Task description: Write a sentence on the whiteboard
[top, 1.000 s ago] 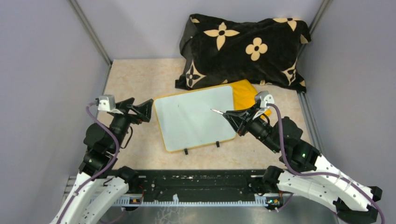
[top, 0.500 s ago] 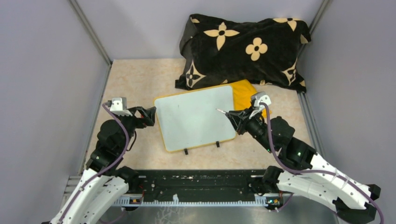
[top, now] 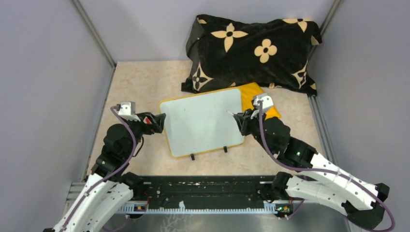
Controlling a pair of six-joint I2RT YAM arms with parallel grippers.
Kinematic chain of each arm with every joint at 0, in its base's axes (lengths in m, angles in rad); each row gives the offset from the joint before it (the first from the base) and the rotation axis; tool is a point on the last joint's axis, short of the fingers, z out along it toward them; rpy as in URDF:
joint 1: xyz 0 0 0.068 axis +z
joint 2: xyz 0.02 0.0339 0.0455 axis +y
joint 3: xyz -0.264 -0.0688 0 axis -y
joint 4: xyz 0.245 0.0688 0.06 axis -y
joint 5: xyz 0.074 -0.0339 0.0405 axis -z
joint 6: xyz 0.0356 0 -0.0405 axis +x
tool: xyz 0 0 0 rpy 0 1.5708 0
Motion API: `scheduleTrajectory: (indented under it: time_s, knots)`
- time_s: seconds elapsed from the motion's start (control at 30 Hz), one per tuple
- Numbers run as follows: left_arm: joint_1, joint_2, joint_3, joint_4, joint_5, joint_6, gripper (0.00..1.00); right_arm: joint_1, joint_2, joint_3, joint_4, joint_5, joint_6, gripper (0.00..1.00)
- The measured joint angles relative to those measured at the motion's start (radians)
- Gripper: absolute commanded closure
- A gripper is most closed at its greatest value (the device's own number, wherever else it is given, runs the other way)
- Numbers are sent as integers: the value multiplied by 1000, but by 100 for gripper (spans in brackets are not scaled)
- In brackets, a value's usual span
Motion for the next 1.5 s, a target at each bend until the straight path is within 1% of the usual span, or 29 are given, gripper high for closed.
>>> scheduleTrajectory:
  time_s: [0.17, 0.33, 0.43, 0.57, 0.63, 0.77, 0.87, 1.07, 1.23, 1.33, 1.5]
  knots:
    - [-5, 40, 0, -12, 23, -24, 1, 0, 4, 0, -6, 121, 74, 100]
    - [-7, 53, 1, -9, 36, 0, 1, 0, -16, -4, 21, 226, 127, 100]
    - [-6, 42, 1, -8, 13, 47, 1, 0, -31, -27, 76, 256, 135, 100]
    - [-5, -5, -2, -4, -61, 77, 1, 11, -1, -18, 84, 285, 151, 100]
    - [-5, -43, -14, 13, -89, 87, 1, 47, 47, 11, 67, 311, 139, 100]
    - [-5, -83, -27, 39, -95, 89, 1, 197, 119, 43, 82, 376, 48, 100]
    - [-5, -83, -35, 50, -76, 91, 1, 248, 117, 37, 119, 380, -3, 100]
    - [-5, -48, -35, 50, -56, 92, 2, 288, 99, 3, 229, 342, -18, 100]
    - [-5, -48, -36, 37, -56, 65, 2, 365, 167, -10, 340, 328, -58, 100]
    - [-5, -56, -38, 38, -56, 21, 1, 381, 195, -64, 412, 328, -83, 100]
    - [-5, -57, -53, 46, -56, -103, 2, 381, 215, -123, 485, 321, -134, 100]
